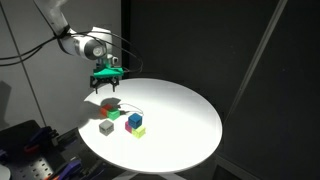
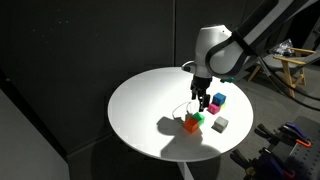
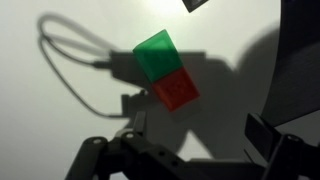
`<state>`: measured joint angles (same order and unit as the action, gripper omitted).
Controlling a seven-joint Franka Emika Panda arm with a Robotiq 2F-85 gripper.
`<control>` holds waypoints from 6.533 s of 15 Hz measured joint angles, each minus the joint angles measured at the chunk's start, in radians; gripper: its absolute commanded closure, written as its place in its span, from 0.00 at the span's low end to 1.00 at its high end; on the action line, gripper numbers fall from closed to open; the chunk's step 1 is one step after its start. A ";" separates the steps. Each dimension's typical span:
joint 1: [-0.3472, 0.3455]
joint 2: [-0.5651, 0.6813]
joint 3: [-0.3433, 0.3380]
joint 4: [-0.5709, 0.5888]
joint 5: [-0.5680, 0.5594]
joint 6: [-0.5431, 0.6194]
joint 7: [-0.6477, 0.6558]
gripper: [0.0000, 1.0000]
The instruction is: Pick up the green block and put it on the gray block
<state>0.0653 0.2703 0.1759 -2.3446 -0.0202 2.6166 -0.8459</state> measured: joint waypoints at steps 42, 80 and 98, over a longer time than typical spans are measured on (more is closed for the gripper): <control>-0.061 0.181 -0.048 -0.005 -0.179 0.177 -0.003 0.00; -0.069 0.285 -0.058 0.069 -0.258 0.188 -0.003 0.65; -0.065 0.240 -0.059 0.071 -0.262 0.164 0.000 0.71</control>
<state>0.0006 0.5108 0.1166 -2.2737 -0.2823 2.7805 -0.8457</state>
